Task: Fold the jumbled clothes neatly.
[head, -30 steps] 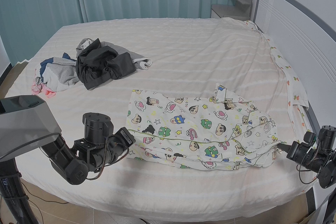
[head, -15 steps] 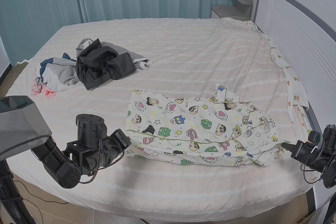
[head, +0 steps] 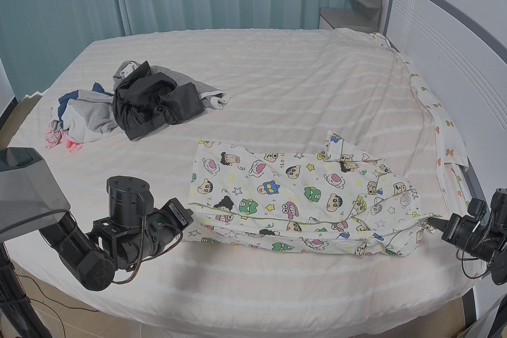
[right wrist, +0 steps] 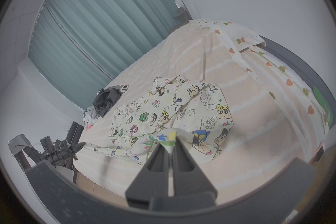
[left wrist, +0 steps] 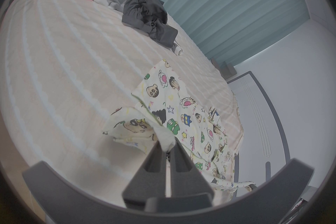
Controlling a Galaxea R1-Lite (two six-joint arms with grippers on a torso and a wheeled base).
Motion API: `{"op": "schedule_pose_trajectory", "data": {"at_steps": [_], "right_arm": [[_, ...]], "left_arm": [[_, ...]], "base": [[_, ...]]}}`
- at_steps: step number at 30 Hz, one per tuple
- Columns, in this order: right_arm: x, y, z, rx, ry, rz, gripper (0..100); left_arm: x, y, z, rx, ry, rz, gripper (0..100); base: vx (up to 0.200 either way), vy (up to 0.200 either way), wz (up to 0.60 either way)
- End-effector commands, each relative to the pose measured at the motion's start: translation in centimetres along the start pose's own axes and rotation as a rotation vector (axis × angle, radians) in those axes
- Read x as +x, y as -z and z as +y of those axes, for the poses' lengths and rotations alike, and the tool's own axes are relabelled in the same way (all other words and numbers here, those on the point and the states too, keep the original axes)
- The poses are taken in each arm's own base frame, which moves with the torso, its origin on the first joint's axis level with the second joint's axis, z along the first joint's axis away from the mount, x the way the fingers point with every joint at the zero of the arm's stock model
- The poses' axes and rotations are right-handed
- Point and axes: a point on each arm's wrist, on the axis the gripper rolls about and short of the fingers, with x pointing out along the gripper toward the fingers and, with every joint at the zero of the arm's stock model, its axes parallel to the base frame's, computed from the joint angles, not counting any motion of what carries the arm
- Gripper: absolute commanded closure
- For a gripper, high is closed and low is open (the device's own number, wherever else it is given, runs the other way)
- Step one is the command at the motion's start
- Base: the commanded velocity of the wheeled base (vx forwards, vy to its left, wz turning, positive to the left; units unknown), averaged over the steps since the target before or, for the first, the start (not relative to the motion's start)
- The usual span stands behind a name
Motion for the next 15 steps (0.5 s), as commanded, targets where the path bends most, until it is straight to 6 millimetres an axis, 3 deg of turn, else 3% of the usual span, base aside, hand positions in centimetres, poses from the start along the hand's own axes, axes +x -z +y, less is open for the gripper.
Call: {"op": "schedule_pose_trajectory", "data": {"at_steps": [1,15], "right_arm": [[-0.5,0.4,0.1,-0.013,0.006,0.013,100],[0.0,0.5,-0.2,-0.01,0.017,0.03,100]], "left_arm": [[-0.4,0.2,0.3,0.002,0.002,0.002,100],[0.1,1.3,-0.2,0.02,0.021,0.04,100]], "base": [[0.2,0.0,0.0],[0.0,0.0,0.0]]}}
